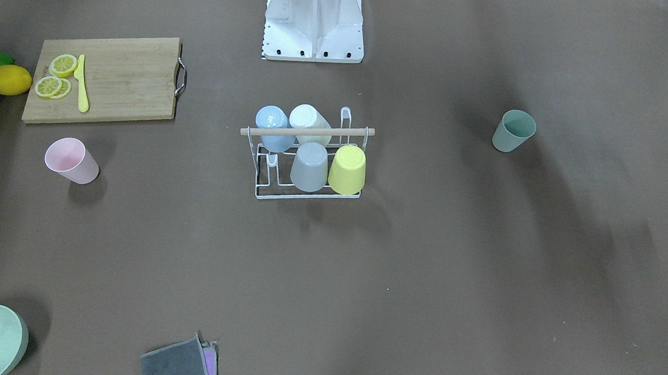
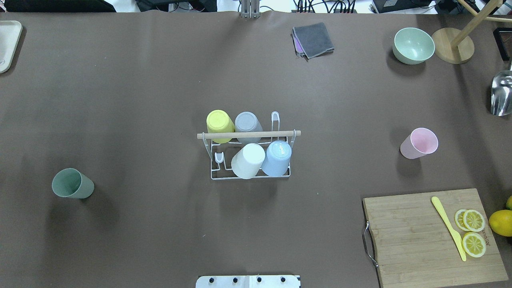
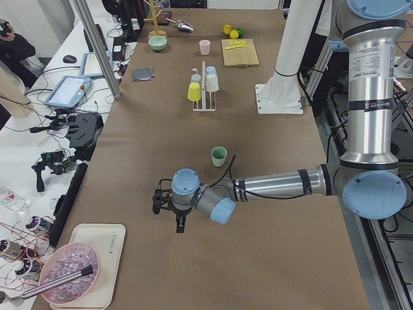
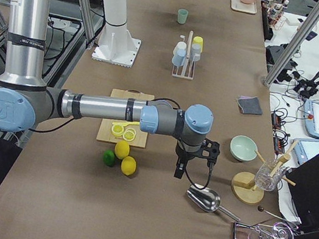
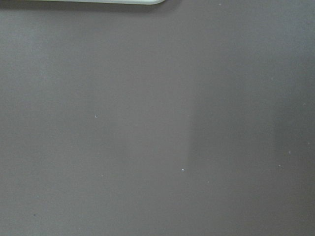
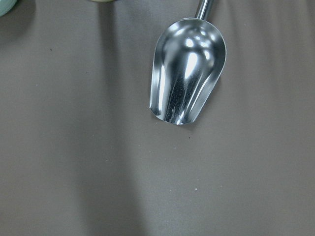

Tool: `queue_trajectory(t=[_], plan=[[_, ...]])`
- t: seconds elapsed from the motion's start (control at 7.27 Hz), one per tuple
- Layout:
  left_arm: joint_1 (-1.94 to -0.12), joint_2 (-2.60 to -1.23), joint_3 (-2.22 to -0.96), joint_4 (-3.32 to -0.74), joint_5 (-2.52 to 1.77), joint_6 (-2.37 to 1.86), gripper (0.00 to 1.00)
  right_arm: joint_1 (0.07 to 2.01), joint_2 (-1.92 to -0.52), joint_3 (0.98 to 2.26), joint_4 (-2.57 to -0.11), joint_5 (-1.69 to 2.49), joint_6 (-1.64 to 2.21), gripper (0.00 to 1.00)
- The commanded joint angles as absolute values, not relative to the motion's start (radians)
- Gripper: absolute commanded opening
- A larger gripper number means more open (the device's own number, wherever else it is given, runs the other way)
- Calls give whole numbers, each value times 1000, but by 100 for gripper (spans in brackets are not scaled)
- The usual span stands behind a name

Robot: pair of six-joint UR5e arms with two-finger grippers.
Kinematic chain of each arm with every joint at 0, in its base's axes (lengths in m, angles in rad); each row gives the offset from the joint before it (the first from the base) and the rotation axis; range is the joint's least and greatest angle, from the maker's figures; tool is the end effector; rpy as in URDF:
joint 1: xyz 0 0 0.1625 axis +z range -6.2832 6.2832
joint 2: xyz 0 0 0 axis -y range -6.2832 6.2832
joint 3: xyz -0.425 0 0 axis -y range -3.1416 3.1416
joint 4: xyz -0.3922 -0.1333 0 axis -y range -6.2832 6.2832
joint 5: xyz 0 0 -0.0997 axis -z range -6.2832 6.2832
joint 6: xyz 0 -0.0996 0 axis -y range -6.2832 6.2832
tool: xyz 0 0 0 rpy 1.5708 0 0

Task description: Place cup on cup holder

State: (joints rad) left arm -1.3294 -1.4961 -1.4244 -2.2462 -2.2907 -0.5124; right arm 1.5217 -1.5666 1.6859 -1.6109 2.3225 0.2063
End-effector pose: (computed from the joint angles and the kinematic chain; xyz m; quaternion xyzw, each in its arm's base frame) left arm 0.0475 -0.4758 0.6959 0.0697 0.3967 -0.0446 0.9142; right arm 0.0408 -0.4989 0.6055 -0.0102 -0.3685 0.0585 0.9277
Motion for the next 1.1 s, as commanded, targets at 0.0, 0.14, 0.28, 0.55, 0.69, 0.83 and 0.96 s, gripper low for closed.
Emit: queue_trajectory(t=[0.0,0.14,0.28,0.55,0.69,0.83,0.96], plan=[[-1315,-1494,-1417,-2249,-2290,-509,97,1522,-1560,1695,-1617,2322,206,100],[-1315,-1497,-1410,-2244,-2289,-509,97,1494,-1531,1698,-1621,2327,209,100],[-1315,-1497,-1392,-2244,-2289,-511,97,1438,-1487,1697,-1691,2329,210,100],[-1315,-1503,-1382,-2235,-2292,-517,97,1349,-1418,1683,-1744,2339,230,100],[-1315,-1512,-1370,-2230,-2293,-525,97,1320,-1398,1677,-1746,2345,238,100],[-1315,-1511,-1371,-2230,-2295,-525,97,1295,-1367,1660,-1768,2355,239,100],[-1315,-1511,-1367,-2230,-2290,-519,97,1278,-1314,1634,-1840,2377,238,100]])
